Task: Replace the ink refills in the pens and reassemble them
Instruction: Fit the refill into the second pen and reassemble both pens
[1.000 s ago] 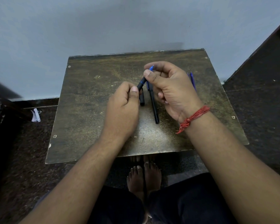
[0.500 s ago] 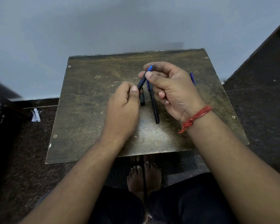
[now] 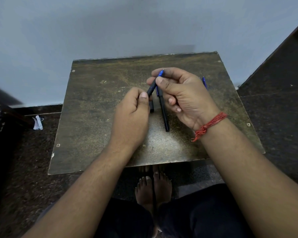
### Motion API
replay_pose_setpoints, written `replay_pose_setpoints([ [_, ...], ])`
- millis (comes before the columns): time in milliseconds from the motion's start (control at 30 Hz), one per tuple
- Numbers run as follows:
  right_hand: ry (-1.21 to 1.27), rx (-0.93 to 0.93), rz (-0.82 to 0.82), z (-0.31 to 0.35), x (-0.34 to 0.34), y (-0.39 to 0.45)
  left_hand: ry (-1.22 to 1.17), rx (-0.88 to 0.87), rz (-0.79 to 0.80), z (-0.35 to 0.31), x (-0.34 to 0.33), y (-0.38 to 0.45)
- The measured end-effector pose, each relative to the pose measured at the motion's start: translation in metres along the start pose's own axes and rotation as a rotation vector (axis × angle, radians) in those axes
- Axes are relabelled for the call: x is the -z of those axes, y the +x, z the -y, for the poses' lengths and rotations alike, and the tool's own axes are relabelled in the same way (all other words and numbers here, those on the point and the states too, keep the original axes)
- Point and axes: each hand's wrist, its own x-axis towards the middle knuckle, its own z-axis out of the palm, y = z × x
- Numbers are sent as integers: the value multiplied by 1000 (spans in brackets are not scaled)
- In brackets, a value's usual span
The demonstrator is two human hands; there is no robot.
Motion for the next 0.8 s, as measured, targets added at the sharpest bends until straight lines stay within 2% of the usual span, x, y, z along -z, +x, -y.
replay_pose_setpoints([
  [233, -38, 11, -94, -6, -4, 1, -1, -12, 3, -2, -1, -1],
  [533, 38, -31, 5, 2, 1, -2, 12, 0, -7, 0, 0, 0],
  [800, 57, -18, -51, -5, -6, 1, -16, -19, 3, 2, -3, 0],
])
